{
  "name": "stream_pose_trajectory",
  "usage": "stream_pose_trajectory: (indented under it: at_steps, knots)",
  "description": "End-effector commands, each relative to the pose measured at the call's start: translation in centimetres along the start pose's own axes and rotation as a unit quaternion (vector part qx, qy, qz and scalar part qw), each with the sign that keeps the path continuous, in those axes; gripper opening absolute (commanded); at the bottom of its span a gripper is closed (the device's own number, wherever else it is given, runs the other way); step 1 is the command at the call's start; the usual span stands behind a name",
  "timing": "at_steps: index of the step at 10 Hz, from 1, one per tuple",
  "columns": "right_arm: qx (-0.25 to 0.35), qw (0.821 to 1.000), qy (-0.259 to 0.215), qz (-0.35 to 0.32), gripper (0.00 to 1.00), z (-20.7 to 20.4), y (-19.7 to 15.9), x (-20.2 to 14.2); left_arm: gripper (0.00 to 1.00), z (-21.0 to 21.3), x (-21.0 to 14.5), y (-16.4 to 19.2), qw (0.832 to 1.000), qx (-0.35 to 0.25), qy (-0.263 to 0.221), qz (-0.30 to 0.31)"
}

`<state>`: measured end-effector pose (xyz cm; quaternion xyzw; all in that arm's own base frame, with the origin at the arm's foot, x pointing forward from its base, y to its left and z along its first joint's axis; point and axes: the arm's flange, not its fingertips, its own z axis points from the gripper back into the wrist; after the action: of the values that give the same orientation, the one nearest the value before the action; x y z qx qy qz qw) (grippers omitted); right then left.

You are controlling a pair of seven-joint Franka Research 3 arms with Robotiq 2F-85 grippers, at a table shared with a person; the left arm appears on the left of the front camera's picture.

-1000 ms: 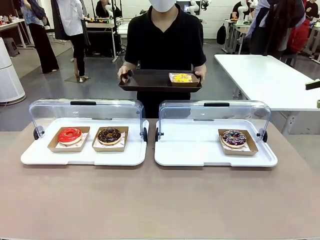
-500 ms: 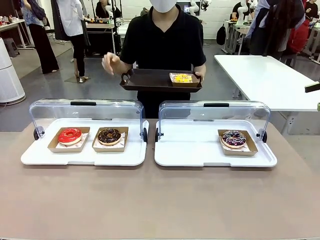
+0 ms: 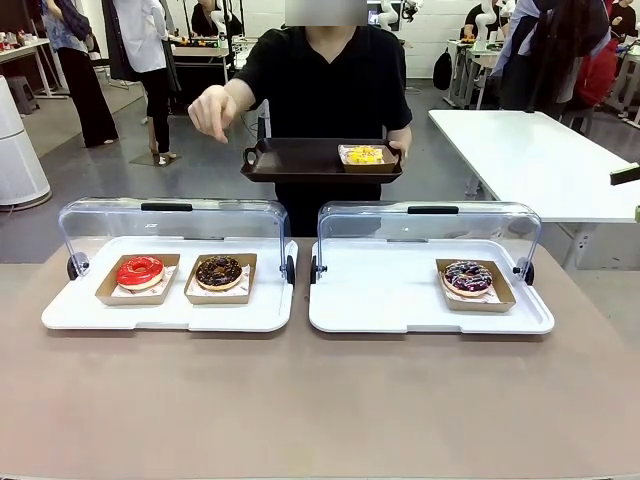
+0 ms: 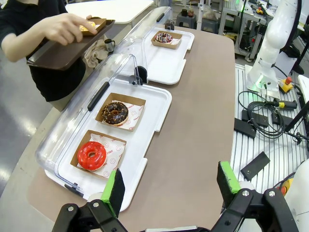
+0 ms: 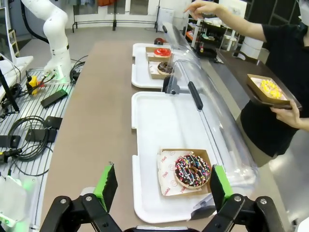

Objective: Provide the desired donut to the person.
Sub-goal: Pick up and lift the Paper togo box containing the Donut pointed at by the person.

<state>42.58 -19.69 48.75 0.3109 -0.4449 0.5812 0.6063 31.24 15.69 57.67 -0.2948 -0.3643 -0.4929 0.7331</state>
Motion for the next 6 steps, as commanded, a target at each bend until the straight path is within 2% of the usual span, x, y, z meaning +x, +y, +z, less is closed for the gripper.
stream_pose_trajectory:
  at_steps: [1, 6]
  knots:
    - [0.008, 1.000, 0.001, 0.011, 1.00, 0.11, 0.03, -0.25, 1.00, 0.08, -0.04, -0.04, 1.000, -0.001, -0.011, -0.007]
    - [0.008, 1.000, 0.001, 0.011, 1.00, 0.11, 0.03, -0.25, 1.00, 0.08, -0.04, -0.04, 1.000, -0.001, -0.011, -0.007]
